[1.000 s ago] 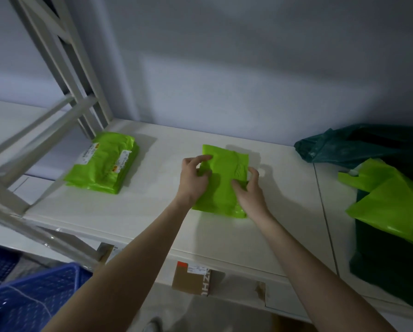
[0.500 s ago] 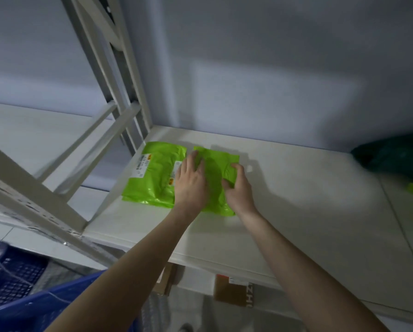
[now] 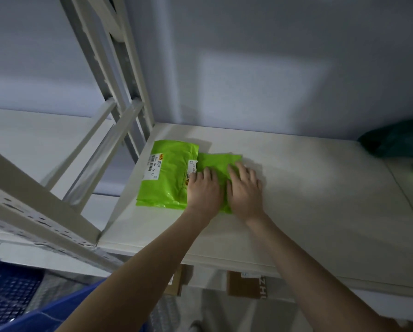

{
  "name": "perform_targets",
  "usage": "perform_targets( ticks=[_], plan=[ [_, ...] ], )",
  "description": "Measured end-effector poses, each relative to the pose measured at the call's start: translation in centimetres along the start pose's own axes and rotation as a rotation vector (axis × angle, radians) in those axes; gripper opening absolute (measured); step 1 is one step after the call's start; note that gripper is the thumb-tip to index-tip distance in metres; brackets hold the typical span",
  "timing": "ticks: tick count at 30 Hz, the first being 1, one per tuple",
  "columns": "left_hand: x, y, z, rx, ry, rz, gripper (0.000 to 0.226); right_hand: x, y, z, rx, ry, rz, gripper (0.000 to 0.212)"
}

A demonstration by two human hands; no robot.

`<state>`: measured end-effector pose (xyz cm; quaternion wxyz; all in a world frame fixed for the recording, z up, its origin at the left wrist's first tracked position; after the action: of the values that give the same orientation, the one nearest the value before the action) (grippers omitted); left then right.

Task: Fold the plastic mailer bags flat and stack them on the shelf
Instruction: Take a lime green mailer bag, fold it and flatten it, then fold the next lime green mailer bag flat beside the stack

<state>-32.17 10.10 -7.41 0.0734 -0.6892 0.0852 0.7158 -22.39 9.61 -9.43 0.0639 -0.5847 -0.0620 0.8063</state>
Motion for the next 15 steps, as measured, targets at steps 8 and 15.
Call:
perform_targets(
  ticks=[8,15],
  plan=[
    [-0.5,-1.2,0.0,-0.014,-0.02,0.055,0.05,-0.8,-0.5,-0.4,-0.06,0.007,0.18,0.064],
    [-3.0,-2.4,-1.3,0.012,0.109,-0.086,0.059,-4.1,-0.1,-3.2,-0.016,-0.05,0.089,0.057]
  ],
)
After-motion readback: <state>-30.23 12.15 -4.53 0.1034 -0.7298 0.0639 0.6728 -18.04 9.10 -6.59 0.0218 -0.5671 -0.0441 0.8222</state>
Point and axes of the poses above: each hand's wrist, its own y-axis away from the middle knuckle, its own x-axis out of the palm, z = x × y, the point moved 5 cm from there along -y, towards the middle knuckle, and after that the axes turned 4 degrees about -x, right-handed, at the moved point
